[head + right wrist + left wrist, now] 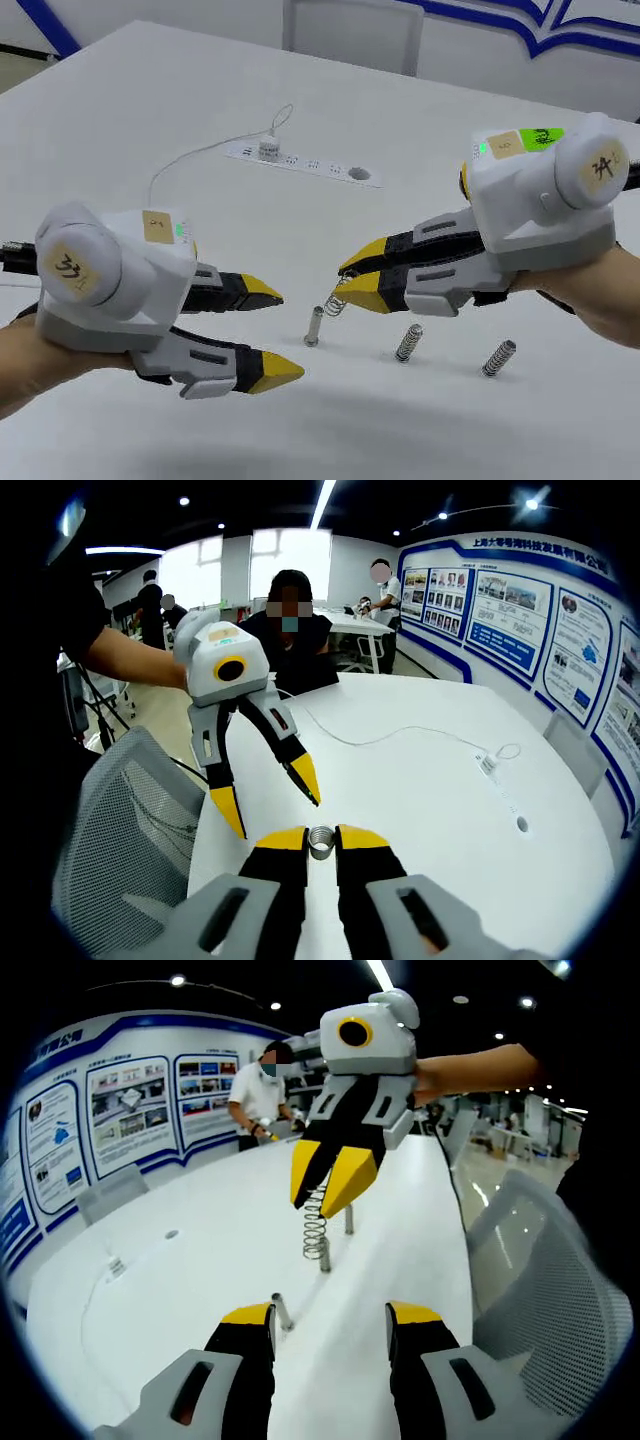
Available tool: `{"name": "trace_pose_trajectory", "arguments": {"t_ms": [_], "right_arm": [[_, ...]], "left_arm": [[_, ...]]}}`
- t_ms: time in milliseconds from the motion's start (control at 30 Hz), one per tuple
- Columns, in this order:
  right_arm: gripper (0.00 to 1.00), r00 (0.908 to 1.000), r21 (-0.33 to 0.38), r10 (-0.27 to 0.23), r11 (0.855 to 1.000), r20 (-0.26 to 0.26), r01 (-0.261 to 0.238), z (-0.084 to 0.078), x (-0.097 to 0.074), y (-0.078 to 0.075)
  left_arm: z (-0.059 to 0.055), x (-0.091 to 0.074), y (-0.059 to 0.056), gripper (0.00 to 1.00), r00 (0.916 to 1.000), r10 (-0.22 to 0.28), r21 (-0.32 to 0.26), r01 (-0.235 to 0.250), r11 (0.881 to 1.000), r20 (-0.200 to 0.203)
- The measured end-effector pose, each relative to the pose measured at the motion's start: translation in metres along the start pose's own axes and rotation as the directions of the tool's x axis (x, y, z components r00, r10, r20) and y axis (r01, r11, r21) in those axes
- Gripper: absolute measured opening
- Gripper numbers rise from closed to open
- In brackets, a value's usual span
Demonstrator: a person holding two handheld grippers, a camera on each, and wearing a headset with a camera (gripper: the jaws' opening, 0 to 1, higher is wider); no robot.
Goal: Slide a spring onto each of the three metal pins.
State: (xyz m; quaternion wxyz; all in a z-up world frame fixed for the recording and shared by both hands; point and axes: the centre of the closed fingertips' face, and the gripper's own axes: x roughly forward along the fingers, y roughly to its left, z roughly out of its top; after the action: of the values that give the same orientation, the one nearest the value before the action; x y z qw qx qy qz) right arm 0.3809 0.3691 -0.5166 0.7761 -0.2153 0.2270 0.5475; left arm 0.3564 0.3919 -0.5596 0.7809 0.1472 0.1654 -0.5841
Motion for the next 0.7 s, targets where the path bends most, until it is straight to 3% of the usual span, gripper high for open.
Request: {"name": "trace_pose_trajectory", "arguments": {"t_ms": [300,700], "right_arm": [[0.11,0.9978,0.020,-0.051,0.998,-0.043,0.052,-0.017,0.012,-0.030],[0.11,0.9954,0.046,-0.068,0.996,-0.067,0.072,-0.026,0.029,-0.043]], "left_arm": [[-0.003,-0.008,0.013,0.53,0.9991,0.043,-0.021,-0.042,0.999,0.006],[-0.013,-0.009,0.019,0.67,0.9979,0.058,-0.036,-0.059,0.998,-0.028]]}}
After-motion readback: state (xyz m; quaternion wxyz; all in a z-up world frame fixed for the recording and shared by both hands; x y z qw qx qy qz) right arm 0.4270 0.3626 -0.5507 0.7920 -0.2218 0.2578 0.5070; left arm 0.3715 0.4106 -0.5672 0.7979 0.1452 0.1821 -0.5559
